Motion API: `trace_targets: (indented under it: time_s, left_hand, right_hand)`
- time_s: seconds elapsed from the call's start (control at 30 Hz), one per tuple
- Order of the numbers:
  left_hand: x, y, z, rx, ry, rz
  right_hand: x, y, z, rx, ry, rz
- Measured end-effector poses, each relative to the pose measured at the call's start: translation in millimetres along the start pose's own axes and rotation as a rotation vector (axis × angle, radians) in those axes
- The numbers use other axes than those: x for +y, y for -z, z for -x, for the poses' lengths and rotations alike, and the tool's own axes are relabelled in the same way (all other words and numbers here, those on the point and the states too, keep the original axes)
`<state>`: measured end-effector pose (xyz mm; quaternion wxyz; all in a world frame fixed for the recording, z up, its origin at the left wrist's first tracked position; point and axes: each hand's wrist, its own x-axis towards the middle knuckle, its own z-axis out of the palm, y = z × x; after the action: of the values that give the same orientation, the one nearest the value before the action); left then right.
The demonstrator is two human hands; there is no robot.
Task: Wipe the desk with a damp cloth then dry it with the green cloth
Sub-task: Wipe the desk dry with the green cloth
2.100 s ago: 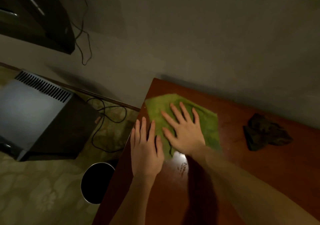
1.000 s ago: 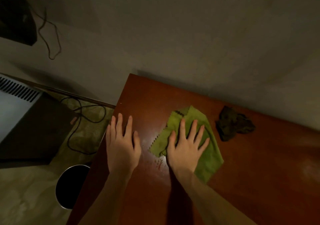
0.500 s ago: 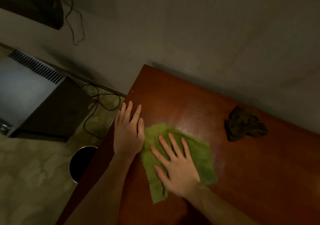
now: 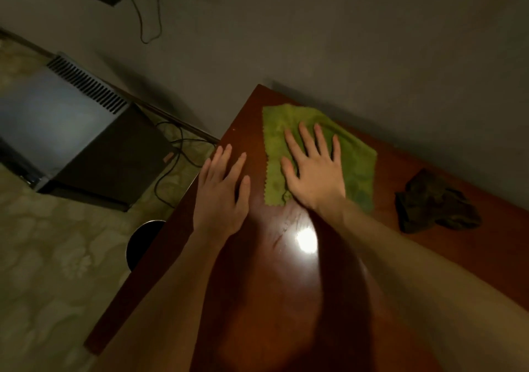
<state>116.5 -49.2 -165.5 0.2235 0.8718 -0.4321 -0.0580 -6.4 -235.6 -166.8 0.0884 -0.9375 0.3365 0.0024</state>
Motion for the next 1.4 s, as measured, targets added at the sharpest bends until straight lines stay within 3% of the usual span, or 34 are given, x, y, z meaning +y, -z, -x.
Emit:
trace_targets:
  time_s: [0.27,0.37,0.5,0.57,0.7,0.77,0.93,1.07,1.13,1.27,1.33,1.4]
  left_hand:
    - [3.9,8.7,6.8,0.02,0.029,0.21]
    - [1.0,12.3,10.1,0.049,0.061,0.358]
    - [-8.7,10.0,15.8,0.25,0.094,0.52]
    - [-12.7,10.4,18.9,0.318,0.171,0.592]
    - [-20.2,12.4,26.9,0.338,0.193,0.649]
    - [-25.7,16.5,37.6,0.289,0.135,0.592]
    - [-51.5,41.2,84.8,-0.012,0.027,0.119]
    - [-73.8,62.3,92.0,-0.216,-0.126,0.0]
    - [-75.8,69.5,82.5,-0.245,-0.139,-0.036]
    - [-71.4,76.3,55.5,-0.309,-0.199,-0.185]
    - [-68.8,78.9,50.3,-0.336,-0.208,-0.209]
    - [-66.5,79.7,53.2,-0.36,-0.21,-0.231]
  right_hand:
    - [-84.8,-8.7,183.3,-0.173,0.188,-0.028]
    - [-78.2,-8.4,148.7,-0.088,0.034,-0.03]
    - [-56.3,-6.7,28.4,0.054,-0.183,-0.082]
    - [-52.7,-0.5,-22.1,0.019,-0.106,-0.096]
    - [-85.6,-12.6,-28.6,-0.047,0.273,0.054]
    - [-108.7,-19.4,15.9,-0.07,0.412,0.091]
    - [-125.6,-22.4,147.4,-0.166,0.582,0.09]
    - [-98.3,-11.7,126.8,-0.254,0.853,0.167]
    - [-85.4,-8.7,93.2,-0.223,0.776,0.197]
    - [-86.1,-9.9,73.9,-0.071,0.38,0.134]
    - [-104.4,-18.9,107.8,-0.088,0.442,0.139]
    - [-117.1,-21.0,163.0,-0.17,0.638,0.112]
